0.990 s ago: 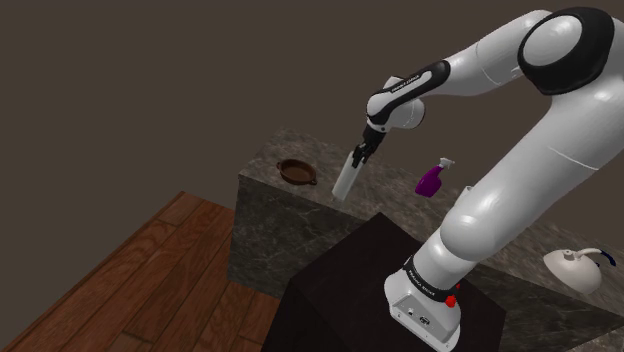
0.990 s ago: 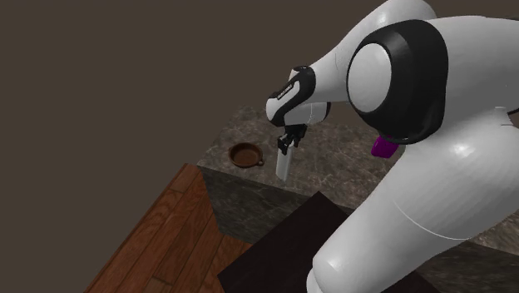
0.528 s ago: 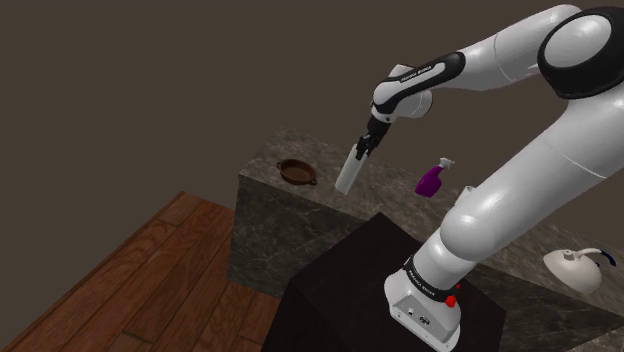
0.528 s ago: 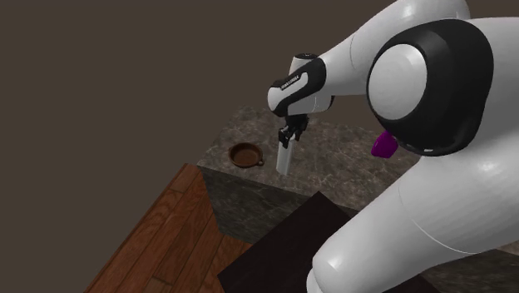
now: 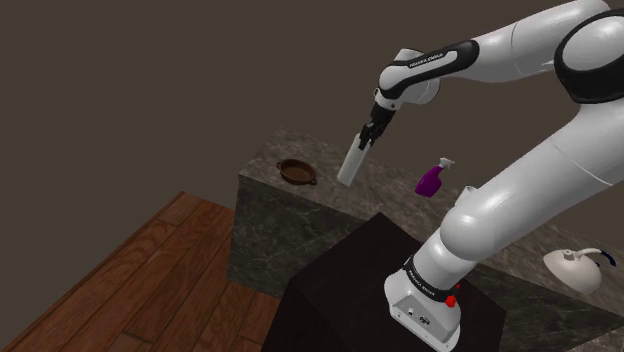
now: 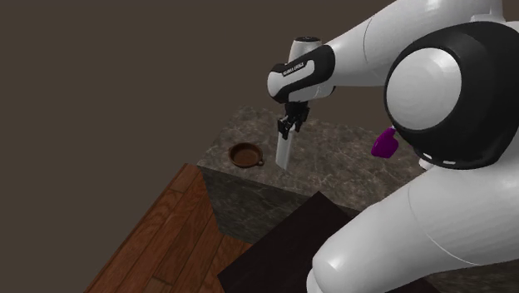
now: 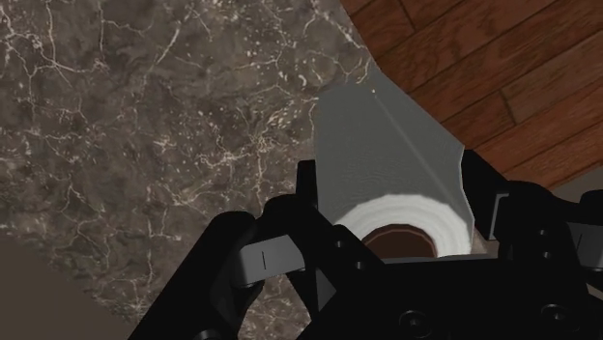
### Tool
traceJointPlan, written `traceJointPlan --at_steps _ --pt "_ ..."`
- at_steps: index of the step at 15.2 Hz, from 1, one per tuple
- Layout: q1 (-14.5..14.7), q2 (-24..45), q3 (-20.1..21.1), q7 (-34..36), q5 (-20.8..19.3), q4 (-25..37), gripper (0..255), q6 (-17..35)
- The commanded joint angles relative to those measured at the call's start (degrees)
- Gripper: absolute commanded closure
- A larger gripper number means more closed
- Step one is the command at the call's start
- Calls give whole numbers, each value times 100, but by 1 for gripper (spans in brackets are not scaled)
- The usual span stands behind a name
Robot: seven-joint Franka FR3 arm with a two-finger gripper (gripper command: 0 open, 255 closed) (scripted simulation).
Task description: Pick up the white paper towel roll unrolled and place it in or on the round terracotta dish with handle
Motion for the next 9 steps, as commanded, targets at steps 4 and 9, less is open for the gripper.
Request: traceJointPlan --at_steps 4,9 --pt "249 577 197 232 291 933 255 -391" --pt "441 1287 370 452 563 2089 255 -872"
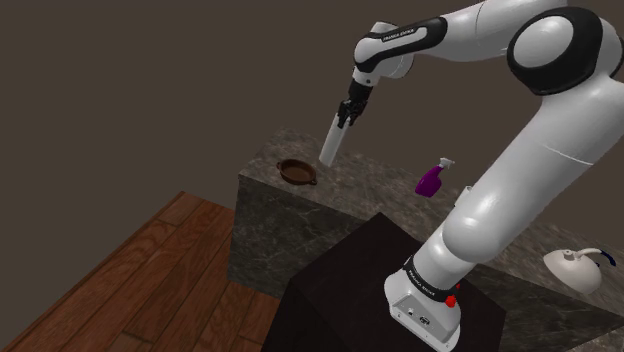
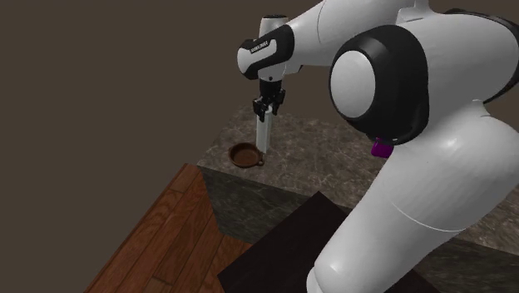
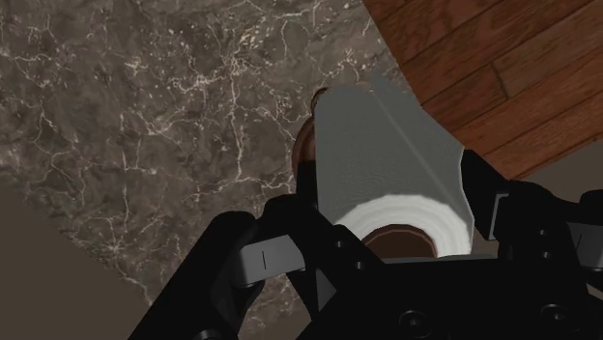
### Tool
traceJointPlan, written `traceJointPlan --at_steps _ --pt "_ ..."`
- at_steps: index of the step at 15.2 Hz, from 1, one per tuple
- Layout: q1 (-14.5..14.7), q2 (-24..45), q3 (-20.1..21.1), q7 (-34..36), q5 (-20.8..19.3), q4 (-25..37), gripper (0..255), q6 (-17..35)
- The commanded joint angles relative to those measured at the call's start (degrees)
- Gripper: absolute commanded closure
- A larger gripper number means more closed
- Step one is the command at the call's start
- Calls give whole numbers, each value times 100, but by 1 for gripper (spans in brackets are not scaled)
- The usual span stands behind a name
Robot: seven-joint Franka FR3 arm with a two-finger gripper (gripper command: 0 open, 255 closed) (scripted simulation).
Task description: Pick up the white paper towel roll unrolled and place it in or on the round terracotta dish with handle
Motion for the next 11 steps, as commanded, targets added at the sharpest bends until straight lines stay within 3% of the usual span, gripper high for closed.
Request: traceJointPlan --at_steps 1,8,11 --pt "62 314 62 81 109 526 255 -228" --pt "173 1506 248 359 424 2555 255 -1106" --pt "175 1632 266 371 457 2612 255 -1040"
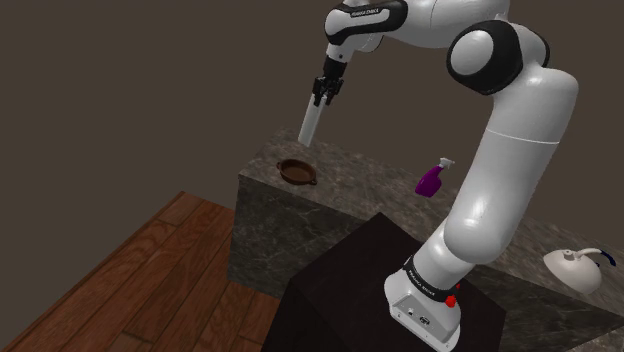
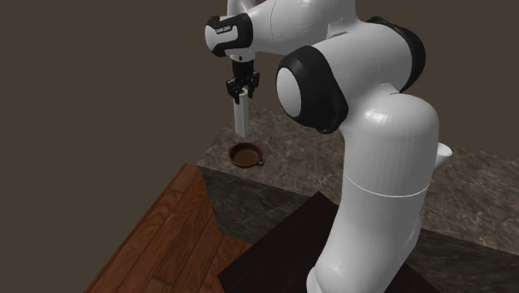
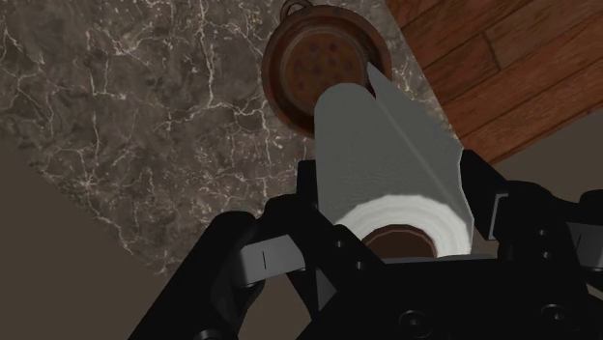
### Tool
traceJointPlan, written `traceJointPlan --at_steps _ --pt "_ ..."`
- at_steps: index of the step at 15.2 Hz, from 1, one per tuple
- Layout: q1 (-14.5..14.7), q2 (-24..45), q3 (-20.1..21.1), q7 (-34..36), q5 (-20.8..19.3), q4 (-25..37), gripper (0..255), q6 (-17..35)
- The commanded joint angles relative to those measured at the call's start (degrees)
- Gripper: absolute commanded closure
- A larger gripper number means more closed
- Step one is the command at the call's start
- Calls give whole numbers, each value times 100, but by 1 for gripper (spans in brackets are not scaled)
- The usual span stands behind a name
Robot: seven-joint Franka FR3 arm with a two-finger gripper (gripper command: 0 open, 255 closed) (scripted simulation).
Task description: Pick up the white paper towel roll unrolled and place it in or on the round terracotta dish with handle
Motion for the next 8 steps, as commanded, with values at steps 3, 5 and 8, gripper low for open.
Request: traceJointPlan --at_steps 3,5,8 --pt "2 92 13 -8 31 -135 255 223" --pt "1 128 18 -20 46 -241 255 364" --pt "-1 189 27 -40 71 -390 255 572"
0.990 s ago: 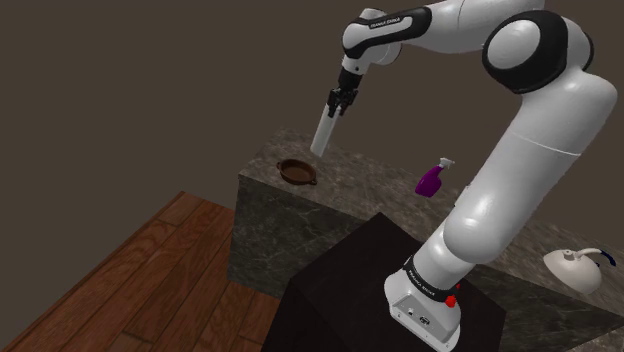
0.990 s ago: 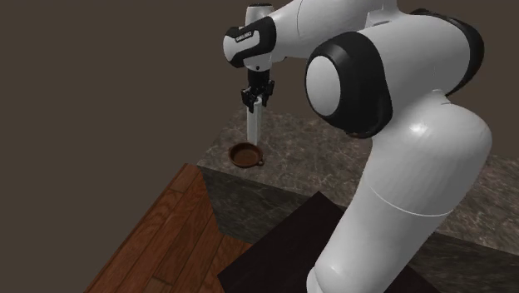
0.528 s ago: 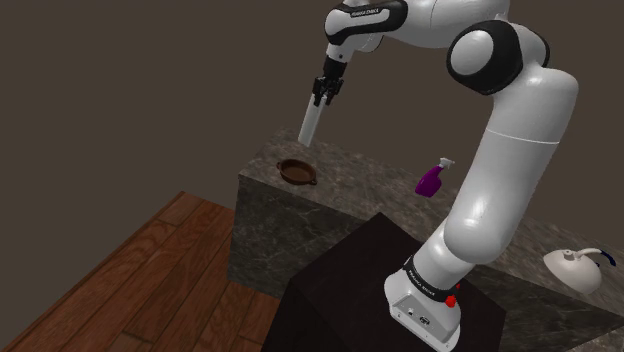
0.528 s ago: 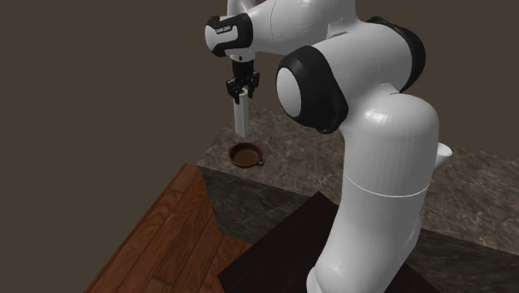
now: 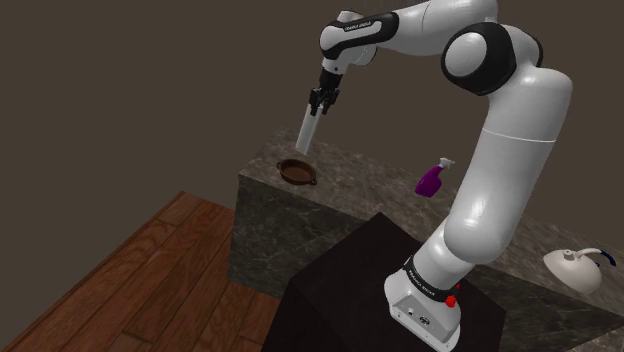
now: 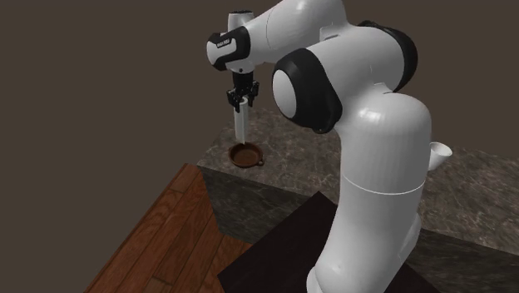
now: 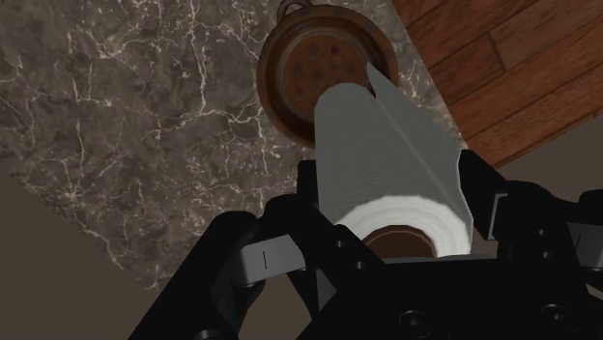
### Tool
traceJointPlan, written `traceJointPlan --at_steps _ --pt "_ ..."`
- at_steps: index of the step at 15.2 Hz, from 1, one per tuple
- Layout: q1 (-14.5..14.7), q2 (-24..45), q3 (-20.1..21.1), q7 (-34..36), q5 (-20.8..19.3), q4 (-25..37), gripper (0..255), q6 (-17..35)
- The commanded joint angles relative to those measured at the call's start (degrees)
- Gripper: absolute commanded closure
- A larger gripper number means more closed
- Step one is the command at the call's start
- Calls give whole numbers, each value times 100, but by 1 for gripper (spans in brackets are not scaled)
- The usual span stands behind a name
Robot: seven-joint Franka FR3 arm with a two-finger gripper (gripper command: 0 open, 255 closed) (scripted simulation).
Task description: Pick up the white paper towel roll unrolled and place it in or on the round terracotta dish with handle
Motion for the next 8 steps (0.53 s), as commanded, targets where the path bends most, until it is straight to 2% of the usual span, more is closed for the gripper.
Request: traceJointPlan --at_steps 1,8 --pt "-6 56 6 -17 20 -57 255 114" --pt "-19 246 34 -73 97 -345 255 583"
